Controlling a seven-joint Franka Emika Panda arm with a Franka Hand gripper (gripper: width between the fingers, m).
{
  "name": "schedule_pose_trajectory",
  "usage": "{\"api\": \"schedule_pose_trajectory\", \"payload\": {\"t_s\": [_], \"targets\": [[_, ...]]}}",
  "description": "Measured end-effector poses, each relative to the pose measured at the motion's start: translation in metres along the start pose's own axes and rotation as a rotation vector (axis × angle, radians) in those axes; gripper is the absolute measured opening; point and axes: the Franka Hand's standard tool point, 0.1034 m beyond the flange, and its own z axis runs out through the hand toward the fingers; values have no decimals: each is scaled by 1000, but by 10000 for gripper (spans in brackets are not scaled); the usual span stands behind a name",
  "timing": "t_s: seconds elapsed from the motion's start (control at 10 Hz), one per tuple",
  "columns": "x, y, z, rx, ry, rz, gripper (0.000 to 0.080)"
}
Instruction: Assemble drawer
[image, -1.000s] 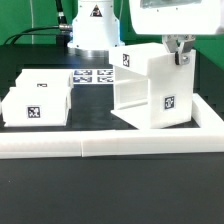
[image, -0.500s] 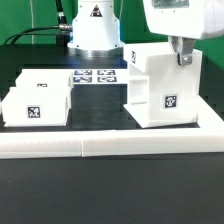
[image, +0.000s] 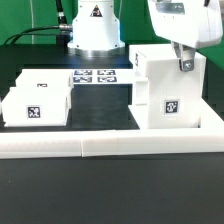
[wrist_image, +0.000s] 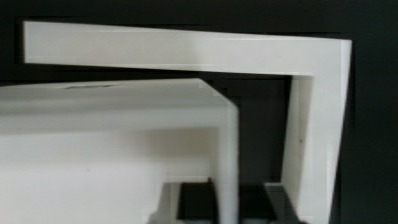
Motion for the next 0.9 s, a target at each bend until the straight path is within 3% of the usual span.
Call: {"api": "schedule_pose_trajectory", "payload": {"t_s": [0.3,0.5,0.9], "targets": [[5,-30,2,-2,-7,15,39],[9,-42,2,-6,-14,28,39],[4,-42,4,-22,-20,22,39]]}}
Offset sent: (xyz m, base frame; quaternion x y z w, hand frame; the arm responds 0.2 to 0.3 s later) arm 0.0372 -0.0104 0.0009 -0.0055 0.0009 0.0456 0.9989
